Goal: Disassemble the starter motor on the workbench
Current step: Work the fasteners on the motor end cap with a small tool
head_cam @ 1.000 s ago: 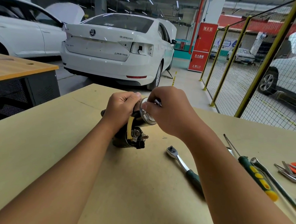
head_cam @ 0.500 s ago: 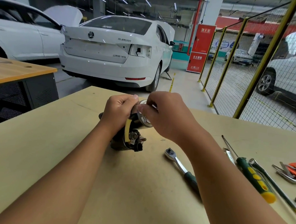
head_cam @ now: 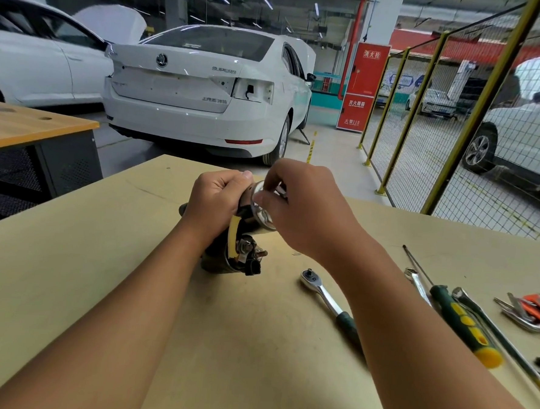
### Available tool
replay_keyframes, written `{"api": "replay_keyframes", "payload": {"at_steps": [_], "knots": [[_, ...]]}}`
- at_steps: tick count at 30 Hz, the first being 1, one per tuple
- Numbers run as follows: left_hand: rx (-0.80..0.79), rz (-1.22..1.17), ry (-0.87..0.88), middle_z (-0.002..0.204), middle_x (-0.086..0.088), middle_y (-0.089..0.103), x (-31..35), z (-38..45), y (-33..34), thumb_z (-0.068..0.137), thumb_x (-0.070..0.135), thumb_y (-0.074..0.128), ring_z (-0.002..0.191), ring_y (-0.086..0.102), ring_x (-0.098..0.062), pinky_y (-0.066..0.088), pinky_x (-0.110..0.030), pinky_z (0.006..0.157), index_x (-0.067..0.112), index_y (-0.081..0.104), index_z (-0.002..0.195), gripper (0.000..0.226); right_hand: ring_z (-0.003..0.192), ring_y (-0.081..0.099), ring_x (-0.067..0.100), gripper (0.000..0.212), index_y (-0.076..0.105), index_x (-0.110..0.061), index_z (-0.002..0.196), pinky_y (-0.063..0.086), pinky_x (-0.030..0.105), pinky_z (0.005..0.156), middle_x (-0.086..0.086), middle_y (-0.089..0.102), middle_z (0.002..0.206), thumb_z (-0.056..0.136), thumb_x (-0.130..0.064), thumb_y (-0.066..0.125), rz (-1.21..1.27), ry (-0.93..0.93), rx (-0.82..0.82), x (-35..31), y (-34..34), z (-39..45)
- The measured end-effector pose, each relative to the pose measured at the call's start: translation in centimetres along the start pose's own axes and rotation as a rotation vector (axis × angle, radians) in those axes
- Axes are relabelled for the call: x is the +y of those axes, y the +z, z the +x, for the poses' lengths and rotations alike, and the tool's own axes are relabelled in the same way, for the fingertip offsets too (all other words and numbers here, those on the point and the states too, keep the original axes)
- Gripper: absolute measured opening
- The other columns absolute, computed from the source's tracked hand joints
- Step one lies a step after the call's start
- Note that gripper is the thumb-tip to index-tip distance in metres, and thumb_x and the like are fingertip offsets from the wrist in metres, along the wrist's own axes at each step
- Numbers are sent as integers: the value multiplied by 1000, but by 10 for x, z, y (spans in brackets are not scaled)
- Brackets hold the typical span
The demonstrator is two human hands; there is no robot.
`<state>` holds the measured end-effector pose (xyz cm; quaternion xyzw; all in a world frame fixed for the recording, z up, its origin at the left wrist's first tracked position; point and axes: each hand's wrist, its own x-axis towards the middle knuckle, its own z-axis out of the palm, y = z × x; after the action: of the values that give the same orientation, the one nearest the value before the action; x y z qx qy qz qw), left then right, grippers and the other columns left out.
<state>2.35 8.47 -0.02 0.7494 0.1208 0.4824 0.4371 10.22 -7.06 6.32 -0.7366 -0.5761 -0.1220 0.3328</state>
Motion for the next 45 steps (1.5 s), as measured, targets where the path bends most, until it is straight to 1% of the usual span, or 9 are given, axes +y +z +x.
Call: {"api": "replay_keyframes", "payload": {"at_steps": [5,7,12,18,23,28,36,41,45], "knots": [[-11,-24,-5,53,-2,42,1,-1,0,100,31,52,56,41,-11,37,-26,56,17,54,56,47,74,54,13,31,62,-23,85,43,32,56,-16,48,70,91,-53,64,-22,11,14,2,-1,-2],[-6,-14,-4,50,9,37,1,0,0,100,31,52,53,37,-7,35,-21,54,23,49,52,48,63,49,15,40,57,-20,75,33,31,52,-9,50,65,96,-53,57,-61,26,-1,1,2,-3],[1,2,18,49,15,37,0,1,2,103,26,53,51,33,-4,32,-19,51,30,50,49,54,83,58,21,11,67,-23,93,56,40,65,-10,55,82,92,-34,66,-3,20,-10,-1,-3,-2],[-6,5,28,49,15,37,0,1,1,101,31,51,51,35,-3,33,-16,52,32,51,50,51,67,55,16,32,62,-22,77,42,32,55,-7,56,69,95,-49,62,-20,41,6,0,1,-3],[2,4,39,49,15,37,1,0,2,102,26,53,51,33,-4,31,-18,52,32,48,48,55,85,59,19,6,69,-26,91,56,41,70,-8,62,87,89,-31,70,17,18,0,-1,-3,-1],[-16,-5,26,51,14,38,1,0,0,102,29,52,53,36,-5,35,-22,54,30,52,51,50,72,58,13,32,67,-24,83,48,32,57,-12,57,72,90,-55,65,42,57,43,0,0,-4],[-11,-1,39,49,15,38,2,-1,2,103,25,52,50,35,-3,32,-17,51,32,51,48,55,88,60,21,6,68,-26,94,57,42,72,-5,66,94,90,-29,69,35,33,-5,-1,-2,-1],[-4,-3,18,50,14,36,2,0,1,101,28,52,51,34,-3,32,-18,51,29,50,51,50,72,60,16,32,67,-20,84,51,35,59,-8,60,74,93,-50,63,34,68,62,-1,0,-3],[0,-2,9,51,13,36,0,0,1,100,32,54,52,33,-5,32,-21,51,23,47,53,48,72,57,22,31,66,-16,82,49,37,60,-2,58,74,96,-43,62,1,68,20,-2,0,0]]}}
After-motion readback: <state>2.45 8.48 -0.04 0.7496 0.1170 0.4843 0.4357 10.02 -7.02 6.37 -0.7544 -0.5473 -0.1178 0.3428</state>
